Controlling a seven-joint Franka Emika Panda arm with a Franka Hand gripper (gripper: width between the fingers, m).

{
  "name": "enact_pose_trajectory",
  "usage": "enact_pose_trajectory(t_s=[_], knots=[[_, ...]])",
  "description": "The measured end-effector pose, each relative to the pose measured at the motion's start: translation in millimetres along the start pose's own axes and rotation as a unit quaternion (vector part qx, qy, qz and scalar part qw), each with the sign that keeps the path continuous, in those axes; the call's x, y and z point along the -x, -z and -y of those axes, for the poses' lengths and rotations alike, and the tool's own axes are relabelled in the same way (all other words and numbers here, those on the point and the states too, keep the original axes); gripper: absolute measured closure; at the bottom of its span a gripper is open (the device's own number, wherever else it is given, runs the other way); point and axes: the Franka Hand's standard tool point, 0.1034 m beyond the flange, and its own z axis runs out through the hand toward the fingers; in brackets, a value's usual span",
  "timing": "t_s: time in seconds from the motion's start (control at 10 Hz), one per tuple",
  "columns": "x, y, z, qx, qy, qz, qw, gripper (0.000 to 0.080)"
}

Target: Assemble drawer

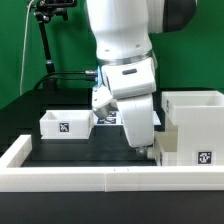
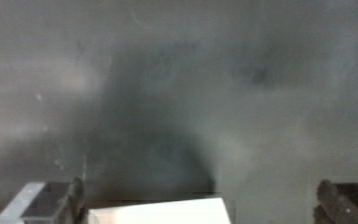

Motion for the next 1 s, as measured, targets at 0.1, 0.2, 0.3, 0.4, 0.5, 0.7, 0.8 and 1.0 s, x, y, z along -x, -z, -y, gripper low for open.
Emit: enact_pose_trajectory(t_s=[0.1,0.2,0.3,0.4,0.5,0.7,0.8,1.0], knots=[[-6.1,-0.5,-0.2,0.0,-0.003,-0.001,1.0,0.015],[-7.0,-0.6,-0.2,0.0,-0.009,-0.001,1.0,0.015],[-7.1,-0.5,-0.2,0.0,-0.011,-0.001,1.0,0.015],[-6.4,-0.5,-0.2,0.0,-0.012,-0.001,1.0,0.015],[-3.5,0.2,-0.2,0.0,-0.012,-0.001,1.0,0.015],[16.9,4.7,3.9,0.002,-0.012,0.001,1.0,0.015],[24.1,8.0,8.9,0.002,-0.016,0.002,1.0,0.015],[30.8,14.2,20.6,0.002,-0.026,0.004,1.0,0.015]])
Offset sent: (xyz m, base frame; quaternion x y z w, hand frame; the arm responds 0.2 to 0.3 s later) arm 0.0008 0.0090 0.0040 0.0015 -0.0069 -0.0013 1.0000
